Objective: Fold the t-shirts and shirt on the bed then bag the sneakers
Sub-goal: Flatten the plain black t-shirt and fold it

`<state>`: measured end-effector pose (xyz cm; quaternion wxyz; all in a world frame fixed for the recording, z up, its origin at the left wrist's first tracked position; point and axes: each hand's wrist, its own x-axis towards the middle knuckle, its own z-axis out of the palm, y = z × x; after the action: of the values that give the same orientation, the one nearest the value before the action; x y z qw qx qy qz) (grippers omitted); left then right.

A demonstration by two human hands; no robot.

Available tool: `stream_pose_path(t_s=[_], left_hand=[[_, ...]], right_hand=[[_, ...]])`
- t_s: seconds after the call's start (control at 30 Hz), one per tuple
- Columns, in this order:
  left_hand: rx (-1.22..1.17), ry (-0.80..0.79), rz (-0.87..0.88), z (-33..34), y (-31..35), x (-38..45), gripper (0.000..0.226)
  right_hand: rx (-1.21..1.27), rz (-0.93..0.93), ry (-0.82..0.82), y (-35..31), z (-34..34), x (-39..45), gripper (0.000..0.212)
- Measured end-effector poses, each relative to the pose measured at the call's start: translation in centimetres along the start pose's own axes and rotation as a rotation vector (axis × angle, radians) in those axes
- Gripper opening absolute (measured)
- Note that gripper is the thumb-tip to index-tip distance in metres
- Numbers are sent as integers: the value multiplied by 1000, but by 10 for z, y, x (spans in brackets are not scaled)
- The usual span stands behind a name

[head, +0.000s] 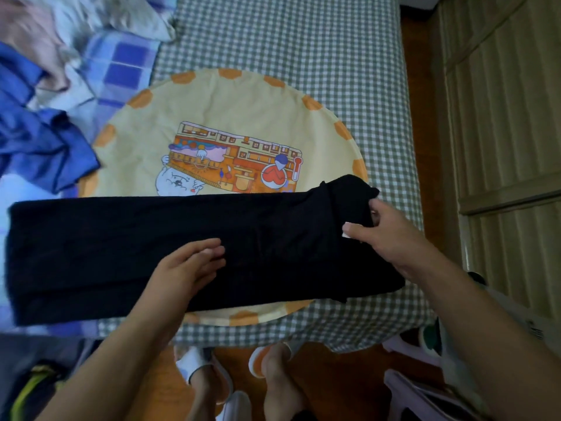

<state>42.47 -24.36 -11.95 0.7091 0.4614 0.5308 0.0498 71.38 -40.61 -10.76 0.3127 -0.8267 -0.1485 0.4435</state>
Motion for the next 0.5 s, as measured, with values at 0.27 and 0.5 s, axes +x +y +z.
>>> stream_pose_path(t_s=[0.27,0.5], left_hand=[[-444,-76,-202,-32,-16,-10,34],[141,165,-64,-8,-57,17,41]], right_hand=[[-122,-103,-203,-75,158,-20,49],[-781,-519,281,-34,187,20,45]])
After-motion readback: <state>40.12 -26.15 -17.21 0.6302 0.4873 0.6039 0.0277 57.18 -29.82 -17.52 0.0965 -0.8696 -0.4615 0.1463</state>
